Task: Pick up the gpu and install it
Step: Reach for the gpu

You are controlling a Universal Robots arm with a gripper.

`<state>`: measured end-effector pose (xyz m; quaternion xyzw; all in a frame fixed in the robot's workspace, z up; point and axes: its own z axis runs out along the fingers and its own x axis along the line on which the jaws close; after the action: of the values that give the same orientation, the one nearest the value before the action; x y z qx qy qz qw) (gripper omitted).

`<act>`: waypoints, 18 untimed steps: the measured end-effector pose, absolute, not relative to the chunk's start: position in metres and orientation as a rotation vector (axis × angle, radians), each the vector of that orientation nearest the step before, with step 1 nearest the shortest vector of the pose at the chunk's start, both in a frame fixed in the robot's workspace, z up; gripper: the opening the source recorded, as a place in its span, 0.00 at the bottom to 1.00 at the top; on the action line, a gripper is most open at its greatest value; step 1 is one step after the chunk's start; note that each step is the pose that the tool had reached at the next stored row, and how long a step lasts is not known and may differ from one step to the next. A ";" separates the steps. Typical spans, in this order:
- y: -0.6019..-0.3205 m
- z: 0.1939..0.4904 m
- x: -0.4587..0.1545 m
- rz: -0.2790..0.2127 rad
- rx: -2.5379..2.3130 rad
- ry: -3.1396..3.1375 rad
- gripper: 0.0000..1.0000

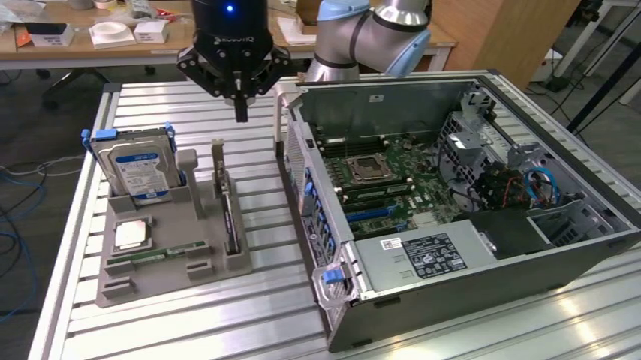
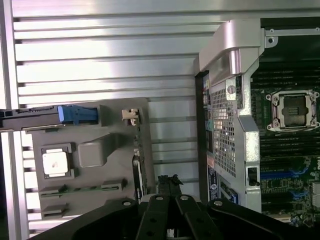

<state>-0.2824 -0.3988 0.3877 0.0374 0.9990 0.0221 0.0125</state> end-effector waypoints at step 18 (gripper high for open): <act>-0.399 0.387 -0.295 0.069 0.117 3.114 0.11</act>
<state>-0.2954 -0.3989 0.3874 0.0374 0.9990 0.0221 0.0125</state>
